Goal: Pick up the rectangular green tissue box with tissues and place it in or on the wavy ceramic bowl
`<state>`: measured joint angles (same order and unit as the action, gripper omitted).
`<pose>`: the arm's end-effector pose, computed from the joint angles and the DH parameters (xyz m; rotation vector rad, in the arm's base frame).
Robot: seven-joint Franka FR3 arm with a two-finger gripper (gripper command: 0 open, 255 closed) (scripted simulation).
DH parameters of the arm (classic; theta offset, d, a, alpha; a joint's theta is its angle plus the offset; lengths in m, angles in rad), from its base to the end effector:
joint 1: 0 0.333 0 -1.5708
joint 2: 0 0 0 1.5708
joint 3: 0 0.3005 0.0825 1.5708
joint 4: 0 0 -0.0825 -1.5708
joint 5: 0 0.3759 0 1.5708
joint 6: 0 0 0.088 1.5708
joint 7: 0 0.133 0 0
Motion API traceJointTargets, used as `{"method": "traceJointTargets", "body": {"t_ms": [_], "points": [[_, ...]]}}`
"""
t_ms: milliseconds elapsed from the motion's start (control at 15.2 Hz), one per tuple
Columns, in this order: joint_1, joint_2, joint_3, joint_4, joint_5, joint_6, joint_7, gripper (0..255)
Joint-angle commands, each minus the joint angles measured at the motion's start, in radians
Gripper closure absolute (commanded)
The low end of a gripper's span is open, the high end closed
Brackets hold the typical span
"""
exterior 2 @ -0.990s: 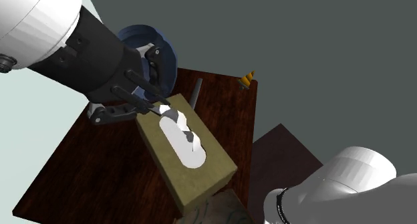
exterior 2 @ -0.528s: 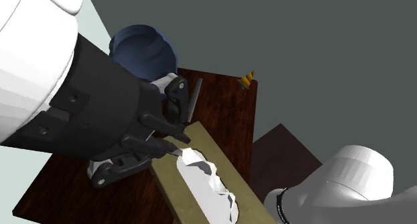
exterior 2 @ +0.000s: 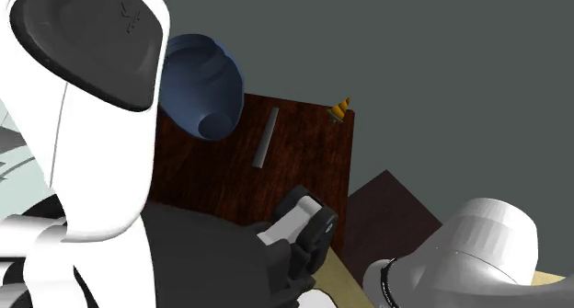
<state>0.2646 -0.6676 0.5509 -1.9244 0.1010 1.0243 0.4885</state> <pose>0.1431 0.2778 0.6225 2.7520 0.2942 -0.1743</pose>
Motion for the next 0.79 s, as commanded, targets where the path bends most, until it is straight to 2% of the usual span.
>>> {"method": "traceJointTargets", "body": {"t_ms": [0,726], "points": [[0.006,-0.017,0.001,-0.028,0.009,0.011,0.003,255],[0.030,-0.078,0.017,-0.217,0.044,0.142,0.009,255]]}}
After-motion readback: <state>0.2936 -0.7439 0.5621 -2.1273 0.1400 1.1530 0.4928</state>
